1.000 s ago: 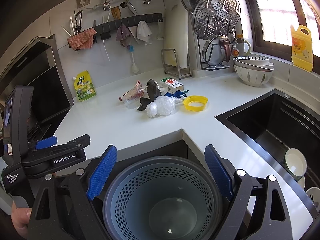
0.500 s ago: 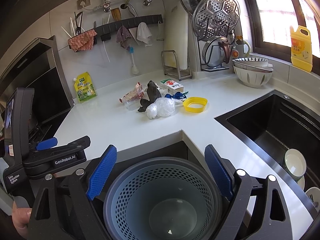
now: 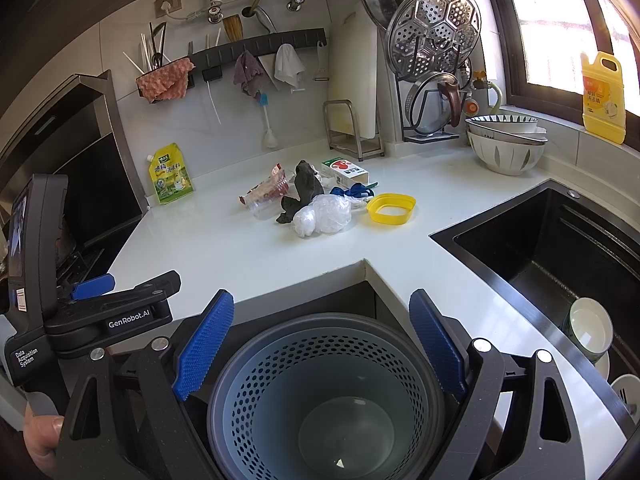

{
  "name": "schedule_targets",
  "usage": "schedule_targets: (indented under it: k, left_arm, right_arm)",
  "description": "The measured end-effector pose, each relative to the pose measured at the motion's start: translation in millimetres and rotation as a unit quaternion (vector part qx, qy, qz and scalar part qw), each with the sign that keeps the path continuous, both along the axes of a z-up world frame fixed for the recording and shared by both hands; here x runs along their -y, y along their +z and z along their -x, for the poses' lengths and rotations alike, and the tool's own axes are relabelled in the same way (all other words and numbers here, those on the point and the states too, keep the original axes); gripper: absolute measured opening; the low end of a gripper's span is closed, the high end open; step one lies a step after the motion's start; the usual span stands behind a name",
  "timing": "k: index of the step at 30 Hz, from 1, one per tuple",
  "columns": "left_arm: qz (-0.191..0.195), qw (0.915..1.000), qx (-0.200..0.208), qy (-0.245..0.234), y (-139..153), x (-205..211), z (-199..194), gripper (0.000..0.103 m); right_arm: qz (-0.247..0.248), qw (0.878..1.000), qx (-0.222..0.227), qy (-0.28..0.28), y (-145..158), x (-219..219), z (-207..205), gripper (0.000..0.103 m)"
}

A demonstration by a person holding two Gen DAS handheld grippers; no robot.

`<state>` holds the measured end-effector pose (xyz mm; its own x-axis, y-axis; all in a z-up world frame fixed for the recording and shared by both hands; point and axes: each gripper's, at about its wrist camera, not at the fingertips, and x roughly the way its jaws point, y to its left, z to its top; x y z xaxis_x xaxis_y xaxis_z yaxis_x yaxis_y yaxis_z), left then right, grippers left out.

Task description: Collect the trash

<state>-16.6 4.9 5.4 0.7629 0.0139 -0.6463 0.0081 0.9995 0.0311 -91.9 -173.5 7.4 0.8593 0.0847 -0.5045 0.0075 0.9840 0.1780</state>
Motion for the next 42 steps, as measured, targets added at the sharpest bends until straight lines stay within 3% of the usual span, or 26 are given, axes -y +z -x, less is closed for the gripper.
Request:
schedule_targets:
  k: [30,42]
  left_arm:
    - [0.002,1.0000,-0.002,0.000,0.8,-3.1,-2.6,0.097]
    - [-0.001,0.9994,-0.035,0.007,-7.7,-6.8,-37.6,0.097]
  right_arm:
    - [-0.001,1.000,-0.002,-0.001,-1.0,0.3,-0.8,0.085]
    - [-0.011,0.999,-0.039,-0.009,-2.2,24.2,-39.4,0.085]
